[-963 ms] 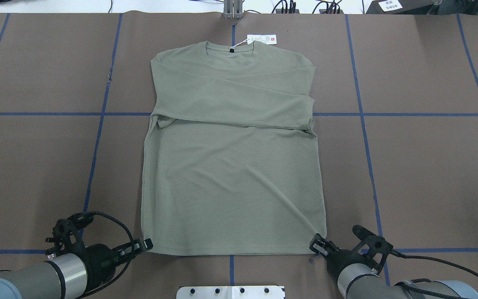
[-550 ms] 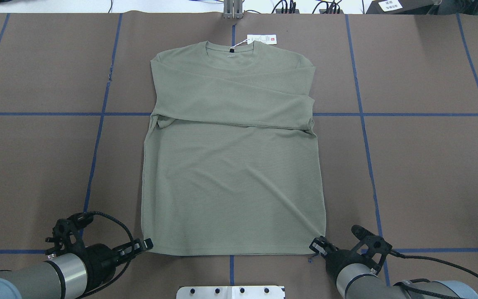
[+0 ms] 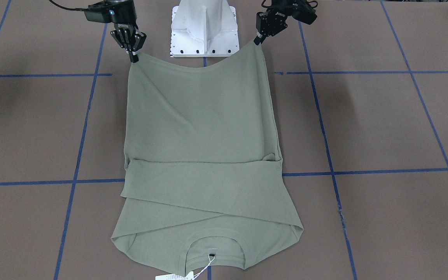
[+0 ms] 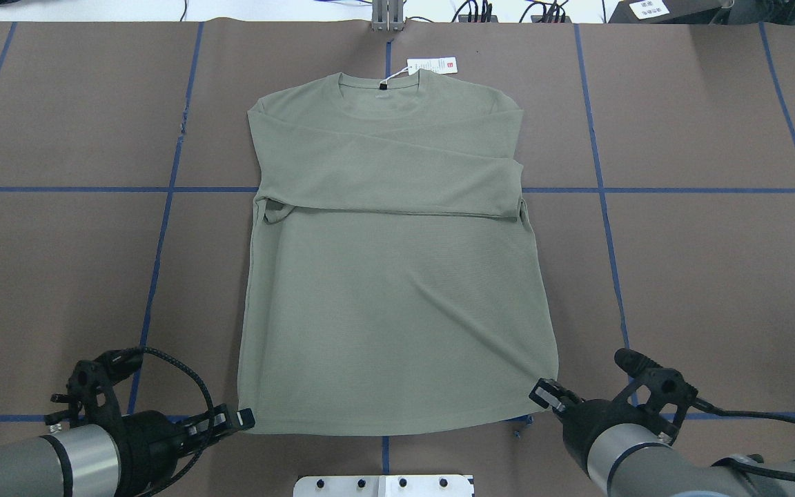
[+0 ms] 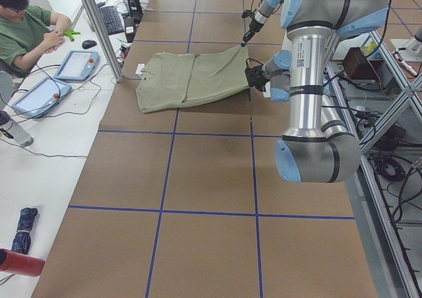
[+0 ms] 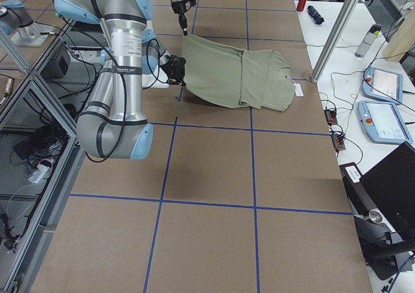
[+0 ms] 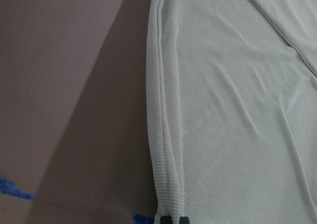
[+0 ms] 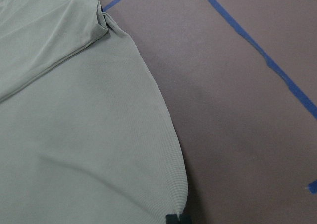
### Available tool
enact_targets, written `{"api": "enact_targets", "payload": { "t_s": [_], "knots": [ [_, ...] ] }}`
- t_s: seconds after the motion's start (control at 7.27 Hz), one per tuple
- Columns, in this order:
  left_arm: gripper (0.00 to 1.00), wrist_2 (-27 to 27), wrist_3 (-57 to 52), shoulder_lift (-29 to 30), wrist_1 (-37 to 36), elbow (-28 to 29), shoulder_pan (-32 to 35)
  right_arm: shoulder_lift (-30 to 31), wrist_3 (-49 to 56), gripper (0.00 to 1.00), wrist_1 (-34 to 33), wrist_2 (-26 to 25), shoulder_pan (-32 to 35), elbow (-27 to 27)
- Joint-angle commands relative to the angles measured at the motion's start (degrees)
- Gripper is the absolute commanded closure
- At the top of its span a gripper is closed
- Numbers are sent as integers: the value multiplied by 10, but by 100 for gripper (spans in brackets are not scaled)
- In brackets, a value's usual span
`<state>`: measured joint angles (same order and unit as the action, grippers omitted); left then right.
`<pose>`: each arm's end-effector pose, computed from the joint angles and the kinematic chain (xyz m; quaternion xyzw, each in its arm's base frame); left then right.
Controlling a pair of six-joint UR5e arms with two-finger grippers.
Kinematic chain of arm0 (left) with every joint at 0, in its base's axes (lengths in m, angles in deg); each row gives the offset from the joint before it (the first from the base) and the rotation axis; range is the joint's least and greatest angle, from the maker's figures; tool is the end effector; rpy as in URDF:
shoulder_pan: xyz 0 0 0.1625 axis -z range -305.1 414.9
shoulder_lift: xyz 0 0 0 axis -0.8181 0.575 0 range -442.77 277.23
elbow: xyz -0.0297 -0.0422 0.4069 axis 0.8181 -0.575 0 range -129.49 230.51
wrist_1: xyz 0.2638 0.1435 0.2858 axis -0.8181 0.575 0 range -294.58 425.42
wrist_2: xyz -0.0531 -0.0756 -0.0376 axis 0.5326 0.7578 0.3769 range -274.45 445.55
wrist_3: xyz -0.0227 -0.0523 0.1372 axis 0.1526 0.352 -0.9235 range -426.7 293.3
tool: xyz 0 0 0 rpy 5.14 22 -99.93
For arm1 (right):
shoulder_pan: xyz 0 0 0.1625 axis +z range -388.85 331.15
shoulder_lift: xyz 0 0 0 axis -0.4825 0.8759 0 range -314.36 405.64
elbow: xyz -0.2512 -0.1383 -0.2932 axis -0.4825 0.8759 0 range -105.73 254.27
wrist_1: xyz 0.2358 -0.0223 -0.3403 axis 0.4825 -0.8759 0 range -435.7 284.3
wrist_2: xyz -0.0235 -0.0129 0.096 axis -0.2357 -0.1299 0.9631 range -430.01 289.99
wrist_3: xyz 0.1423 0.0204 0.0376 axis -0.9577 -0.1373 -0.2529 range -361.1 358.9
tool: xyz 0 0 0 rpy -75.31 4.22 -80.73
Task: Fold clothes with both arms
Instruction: 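Lift the hem with both grippers and carry it toward the collar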
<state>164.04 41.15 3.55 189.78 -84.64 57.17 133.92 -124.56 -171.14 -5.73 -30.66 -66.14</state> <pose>0.4266 -0.1800 0.2508 -0.0045 0.6165 -0.1978 0.7621 -0.4251 -0.1843 0.2818 0.0777 -0.4301 0.3290 0.8371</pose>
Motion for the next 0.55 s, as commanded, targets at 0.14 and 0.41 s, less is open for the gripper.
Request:
{"api": "enact_targets", "payload": {
  "t_s": [0.14,0.41],
  "knots": [
    [100,173,-25,29,-211,-193,95,-188,33,100,-317,143,72,-149],
    [100,183,-173,135,-269,-120,164,-237,140,100,-332,152,126,-119]
  ]
}}
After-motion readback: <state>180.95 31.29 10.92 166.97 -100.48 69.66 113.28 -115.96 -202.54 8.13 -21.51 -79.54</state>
